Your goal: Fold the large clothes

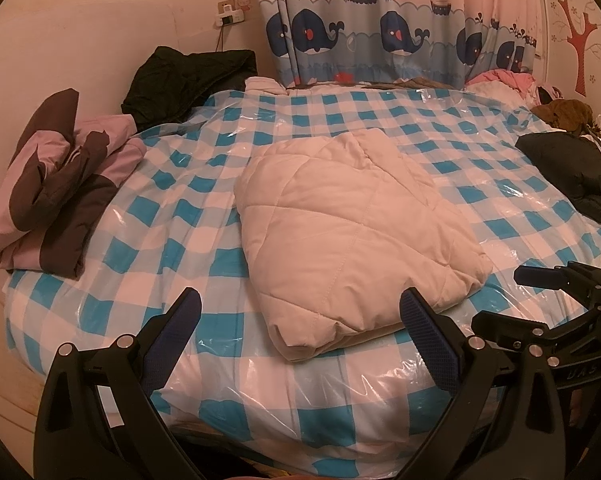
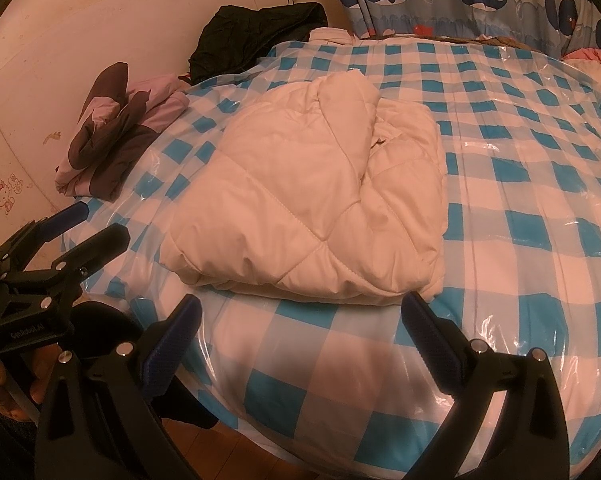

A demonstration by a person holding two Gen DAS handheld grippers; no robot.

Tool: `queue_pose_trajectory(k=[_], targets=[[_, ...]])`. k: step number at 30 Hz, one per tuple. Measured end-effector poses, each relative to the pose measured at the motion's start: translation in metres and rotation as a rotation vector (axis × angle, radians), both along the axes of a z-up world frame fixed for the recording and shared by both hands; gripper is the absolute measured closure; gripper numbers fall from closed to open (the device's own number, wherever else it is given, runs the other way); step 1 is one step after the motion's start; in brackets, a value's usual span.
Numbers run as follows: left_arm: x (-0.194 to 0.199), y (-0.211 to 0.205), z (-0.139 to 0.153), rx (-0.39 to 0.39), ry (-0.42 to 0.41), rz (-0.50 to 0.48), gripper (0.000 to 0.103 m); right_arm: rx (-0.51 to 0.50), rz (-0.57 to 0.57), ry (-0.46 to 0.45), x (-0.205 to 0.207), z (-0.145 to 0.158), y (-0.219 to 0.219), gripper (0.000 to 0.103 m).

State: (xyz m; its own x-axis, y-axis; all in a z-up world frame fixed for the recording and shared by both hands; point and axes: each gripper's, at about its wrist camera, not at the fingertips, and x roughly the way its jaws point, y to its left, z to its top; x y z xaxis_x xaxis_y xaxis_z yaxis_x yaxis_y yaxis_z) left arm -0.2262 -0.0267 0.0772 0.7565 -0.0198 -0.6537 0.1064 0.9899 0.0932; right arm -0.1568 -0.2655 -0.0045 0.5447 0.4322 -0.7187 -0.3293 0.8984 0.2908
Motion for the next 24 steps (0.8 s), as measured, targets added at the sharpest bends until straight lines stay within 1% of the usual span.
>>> queue_pose_trajectory(k=[7, 8, 10, 12, 13, 16, 19, 23, 24], targets=[[0.002, 0.003, -0.003, 0.019, -0.006, 0.017, 0.007, 0.004, 0.000, 0.001, -0.003, -0.004, 0.001, 0.007], [0.001, 0.005, -0.004, 0.027, -0.030, 0.038, 0.007, 0.007, -0.001, -0.001, -0.006, -0.005, 0.003, 0.007], [-0.001, 0.006, -0.003, 0.018, -0.059, 0.041, 0.007, 0.011, 0.000, -0.002, -0.005, -0.005, 0.003, 0.007], [0.002, 0.011, -0.005, -0.023, -0.039, 0.042, 0.007, 0.012, 0.001, -0.001, -0.007, -0.006, 0.004, 0.007], [0.004, 0.012, -0.006, -0.031, -0.033, 0.040, 0.007, 0.013, 0.000, -0.002, -0.008, -0.006, 0.004, 0.007], [0.007, 0.013, -0.008, -0.015, -0.024, 0.052, 0.007, 0.018, -0.007, -0.008, -0.010, -0.005, 0.003, 0.007], [0.012, 0.014, -0.010, -0.057, 0.032, 0.043, 0.007, 0.022, -0.013, -0.011, -0.017, -0.005, 0.005, 0.007], [0.011, 0.012, -0.013, -0.061, 0.048, 0.046, 0.007, 0.023, -0.015, -0.012, -0.029, -0.005, 0.012, 0.007], [0.010, 0.012, -0.013, -0.062, 0.049, 0.045, 0.007, 0.024, -0.015, -0.012, -0.026, -0.004, 0.009, 0.007]])
